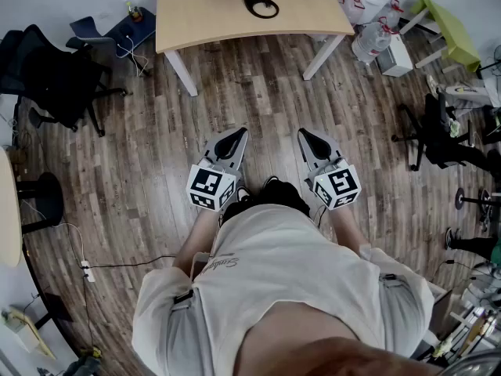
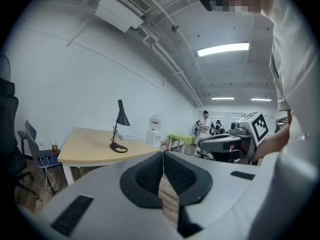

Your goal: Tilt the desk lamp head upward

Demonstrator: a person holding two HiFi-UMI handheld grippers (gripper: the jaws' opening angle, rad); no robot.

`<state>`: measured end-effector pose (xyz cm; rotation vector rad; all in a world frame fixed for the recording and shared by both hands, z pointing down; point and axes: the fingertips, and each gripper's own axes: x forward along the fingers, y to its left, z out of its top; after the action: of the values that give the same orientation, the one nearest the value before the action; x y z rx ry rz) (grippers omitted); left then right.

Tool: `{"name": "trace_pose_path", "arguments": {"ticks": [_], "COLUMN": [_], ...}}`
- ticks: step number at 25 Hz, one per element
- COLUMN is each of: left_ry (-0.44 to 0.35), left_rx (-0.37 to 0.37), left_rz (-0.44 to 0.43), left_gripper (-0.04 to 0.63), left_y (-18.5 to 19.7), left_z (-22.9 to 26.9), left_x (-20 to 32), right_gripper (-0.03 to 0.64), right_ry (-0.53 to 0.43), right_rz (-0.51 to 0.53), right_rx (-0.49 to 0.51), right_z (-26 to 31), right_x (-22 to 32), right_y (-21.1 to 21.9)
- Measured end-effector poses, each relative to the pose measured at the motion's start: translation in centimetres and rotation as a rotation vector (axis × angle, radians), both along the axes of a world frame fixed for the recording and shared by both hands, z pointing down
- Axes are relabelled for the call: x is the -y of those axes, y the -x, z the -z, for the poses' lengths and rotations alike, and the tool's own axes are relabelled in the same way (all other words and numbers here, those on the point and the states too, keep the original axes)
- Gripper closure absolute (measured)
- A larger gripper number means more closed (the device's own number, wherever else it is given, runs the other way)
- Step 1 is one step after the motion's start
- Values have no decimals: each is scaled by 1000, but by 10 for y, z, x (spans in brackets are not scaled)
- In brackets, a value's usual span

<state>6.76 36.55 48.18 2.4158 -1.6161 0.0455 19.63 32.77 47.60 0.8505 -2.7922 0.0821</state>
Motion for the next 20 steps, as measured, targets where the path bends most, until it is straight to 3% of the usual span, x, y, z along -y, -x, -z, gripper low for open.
{"name": "trace_pose_path", "arguments": {"ticks": [7, 20], "left_ry": [15, 74], "left_rx": [-11, -29], "left_rz": [-1, 44], "left_gripper": [580, 580], "left_y": [5, 38], "left_z": [-6, -27], "left_x": [-5, 10], "right_gripper": [623, 623], "right_ry": [31, 49], "right_rz": [-27, 17], "right_rx": [39, -9], "right_z": [-3, -24], "right_x": [-1, 29], "right_y": [2, 38]}}
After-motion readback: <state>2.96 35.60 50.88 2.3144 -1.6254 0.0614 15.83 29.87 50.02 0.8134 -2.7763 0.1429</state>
